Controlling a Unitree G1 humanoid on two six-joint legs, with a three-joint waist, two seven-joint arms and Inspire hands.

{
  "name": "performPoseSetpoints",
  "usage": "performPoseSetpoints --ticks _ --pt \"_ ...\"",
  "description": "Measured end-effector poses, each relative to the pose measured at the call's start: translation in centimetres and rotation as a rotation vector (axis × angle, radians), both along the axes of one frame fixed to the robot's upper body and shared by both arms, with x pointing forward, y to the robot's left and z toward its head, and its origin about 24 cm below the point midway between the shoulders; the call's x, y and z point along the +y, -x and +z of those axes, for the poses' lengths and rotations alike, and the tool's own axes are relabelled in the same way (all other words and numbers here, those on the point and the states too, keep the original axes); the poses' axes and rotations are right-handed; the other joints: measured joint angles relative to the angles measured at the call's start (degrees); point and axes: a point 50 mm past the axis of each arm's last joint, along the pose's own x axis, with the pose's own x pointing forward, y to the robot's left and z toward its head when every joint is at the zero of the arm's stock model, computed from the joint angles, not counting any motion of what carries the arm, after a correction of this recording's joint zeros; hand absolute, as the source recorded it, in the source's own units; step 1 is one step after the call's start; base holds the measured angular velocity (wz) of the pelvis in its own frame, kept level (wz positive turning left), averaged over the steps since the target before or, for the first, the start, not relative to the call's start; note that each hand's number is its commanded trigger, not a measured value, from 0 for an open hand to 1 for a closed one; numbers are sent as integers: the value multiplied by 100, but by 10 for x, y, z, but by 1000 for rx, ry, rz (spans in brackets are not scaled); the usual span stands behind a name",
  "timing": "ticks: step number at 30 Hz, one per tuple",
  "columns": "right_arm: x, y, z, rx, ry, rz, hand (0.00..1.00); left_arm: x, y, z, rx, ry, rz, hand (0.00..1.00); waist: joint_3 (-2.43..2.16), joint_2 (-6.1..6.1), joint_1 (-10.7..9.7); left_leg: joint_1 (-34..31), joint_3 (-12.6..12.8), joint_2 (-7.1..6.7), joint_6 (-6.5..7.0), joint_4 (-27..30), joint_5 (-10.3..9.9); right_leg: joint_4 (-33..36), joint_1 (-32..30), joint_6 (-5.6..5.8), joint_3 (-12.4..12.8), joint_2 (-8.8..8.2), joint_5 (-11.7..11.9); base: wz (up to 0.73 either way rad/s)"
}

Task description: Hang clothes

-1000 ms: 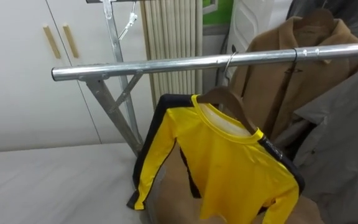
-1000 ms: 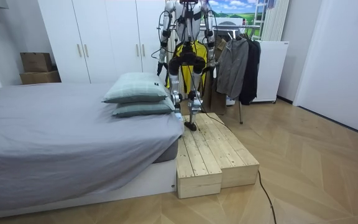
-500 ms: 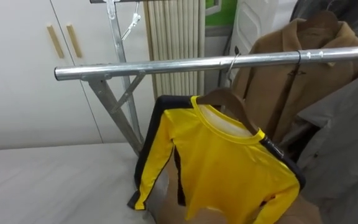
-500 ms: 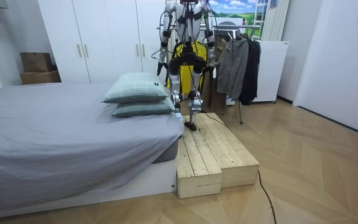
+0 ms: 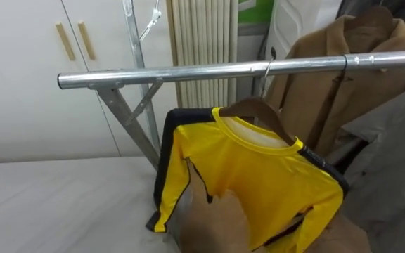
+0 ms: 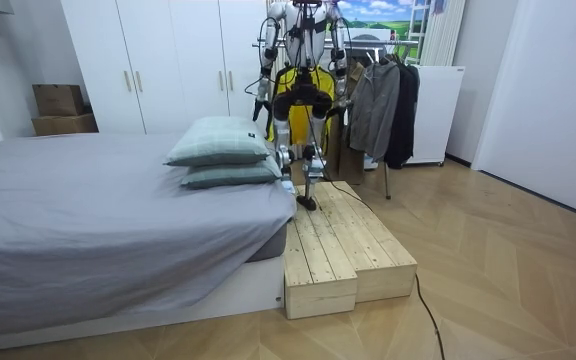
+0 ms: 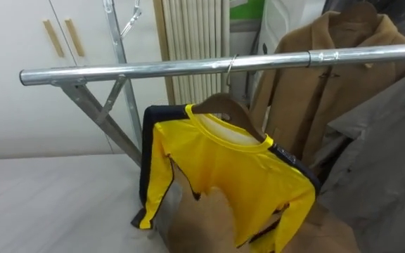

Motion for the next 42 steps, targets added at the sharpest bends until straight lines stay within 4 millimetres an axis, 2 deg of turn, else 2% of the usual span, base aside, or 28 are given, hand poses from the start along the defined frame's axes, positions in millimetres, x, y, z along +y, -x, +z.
performPoseSetpoints --ticks 2,6,7,9,10,12,13,15,16,17,19,20,21,22,23,24,25,26,27,28,29,30,31,34,35,38,39,42 --pt "-2 -5 1 4 18 60 0 -2 -5 1 -15 2 -9 0 -4 19 1 -156 16 24 -3 95 2 -18 -58 -30 -155 -38 0 44" --pt "-5 -13 2 2 62 85 0 -7 -14 2 -42 16 -19 0 -4 53 14 -272 189 121 -110 88 21 -141 -32 -173 -1139 -228 -65 71" --pt "-6 -14 2 3 71 87 0 -8 -15 2 -45 20 -21 0 0 66 7 -285 254 157 -123 92 27 -173 -2 -186 -1241 -248 -77 99" --pt "-8 -17 3 8 101 112 0 -14 -23 4 -63 46 -39 0 -3 74 14 -384 836 295 -155 267 31 -192 36 -239 -1707 -370 -179 111" --pt "-8 -19 3 5 107 117 0 -17 -25 4 -68 55 -42 0 -4 72 17 -390 1041 314 -154 336 30 -175 41 -244 -1811 -401 -213 110" --pt "-9 -25 4 -8 127 120 0 -25 -30 4 -76 99 -66 0 1 63 -8 -385 1584 492 -188 769 -56 -115 106 -217 -2331 -535 -388 116" --pt "-10 -25 5 -9 129 116 0 -26 -31 4 -77 110 -73 0 0 62 -9 -373 1667 550 -188 910 -84 -112 141 -228 -2463 -555 -415 128" --pt "-12 -27 6 -13 145 127 0 -29 -35 5 -88 139 -94 0 1 53 -16 -357 1919 740 -159 1330 -181 -115 226 -209 -3086 -632 -541 139" --pt "-13 -28 6 -13 149 135 0 -31 -37 6 -93 147 -101 0 2 50 -12 -358 1976 788 -162 1392 -191 -116 240 -172 -3247 -652 -574 148" --pt "-14 -29 6 -14 159 153 0 -33 -41 7 -107 158 -111 0 -1 41 -1 -326 2053 807 -167 1404 -217 -106 277 -28 -3544 -688 -653 136" --pt "-12 -33 7 -22 164 173 0 -35 -42 8 -120 173 -125 0 -5 -58 32 -162 2196 664 -146 1171 -228 -34 327 251 -3922 -781 -761 116" --pt "-12 -34 7 -29 168 183 0 -37 -43 8 -122 192 -136 0 -19 -24 55 -55 2292 605 -91 951 -260 135 303 890 -4143 -794 -770 96" --pt "-13 -40 8 -49 172 183 0 -39 -44 9 -129 216 -131 0 -13 216 63 -38 2322 741 -136 876 -340 713 79 1069 -4126 -847 -957 134" --pt "-14 -41 9 -66 174 171 0 -39 -50 11 -148 225 -137 0 36 -50 21 -88 2357 785 -427 1313 -646 1936 -319 480 -3866 -1606 -1575 117" --pt "-14 -43 10 -71 177 175 0 -38 -51 12 -153 222 -138 0 82 -325 29 -116 2375 782 -708 1607 -886 2345 -483 506 -3692 -1706 -1905 103" --pt "-17 -43 11 -70 188 179 0 -40 -43 8 -128 234 -134 0 43 -301 128 -158 2435 917 -667 1891 -1089 2471 -478 271 -3671 -1683 -2069 34" --pt "-19 -42 11 -70 196 180 0 -42 -36 5 -105 242 -132 0 -1 -232 214 -149 2498 931 -550 1874 -1130 2336 -419 338 -3670 -1628 -2024 6" --pt "-20 -43 12 -73 206 184 0 -41 -19 -1 -44 250 -110 0 -53 -82 294 -140 2532 838 -374 1732 -1185 1868 -209 729 -3788 -1496 -1773 -12" --pt "-18 -44 11 -80 201 188 0 -35 -3 -6 20 250 -69 0 -55 133 350 -128 2529 758 -278 1411 -1181 1547 -44 1244 -3929 -1381 -1458 0" --pt "-17 -48 12 -92 197 191 0 -32 5 -9 51 248 -47 0 -39 257 376 -148 2523 768 -275 1318 -1185 1709 -71 1091 -3978 -1421 -1500 32" --pt "-15 -54 13 -115 184 199 0 -20 16 -11 96 228 -9 0 52 -64 312 -260 2625 686 -338 1510 -1157 2165 -321 769 -3971 -2140 -1695 53" --pt "-16 -54 13 -109 184 208 0 -16 28 -14 154 215 23 0 56 -100 318 -399 2643 741 -447 1775 -1060 2438 -474 664 -3978 -2166 -1848 57" --pt "-18 -51 13 -97 187 206 0 -16 36 -15 175 218 33 0 19 -43 356 -423 2634 773 -437 1772 -1059 2364 -448 693 -4010 -2134 -1817 46" --pt "-17 -45 11 -79 177 200 0 -19 33 -15 157 229 47 0 30 -23 436 -402 2505 674 -305 1284 -987 1693 -120 689 -4326 -2040 -1455 45" --pt "-17 -42 11 -71 177 203 0 -20 33 -15 168 226 34 0 6 -14 474 -332 2486 578 -262 996 -851 1463 -5 695 -4441 -2036 -1301 24" --pt "-22 -33 10 -51 186 191 0 -19 35 -16 190 226 40 0 -10 32 413 -277 2389 496 -163 611 -432 1117 190 722 -4724 -2028 -1054 40" --pt "-24 -27 10 -37 188 178 0 -19 37 -17 202 226 44 0 -13 37 366 -265 2286 460 -141 515 -215 1011 285 668 -4831 -2032 -972 39" --pt "-27 -18 9 -19 192 141 0 -18 41 -18 231 225 56 0 -14 32 308 -248 2106 348 -35 365 -138 655 496 578 -5031 -2018 -698 37"
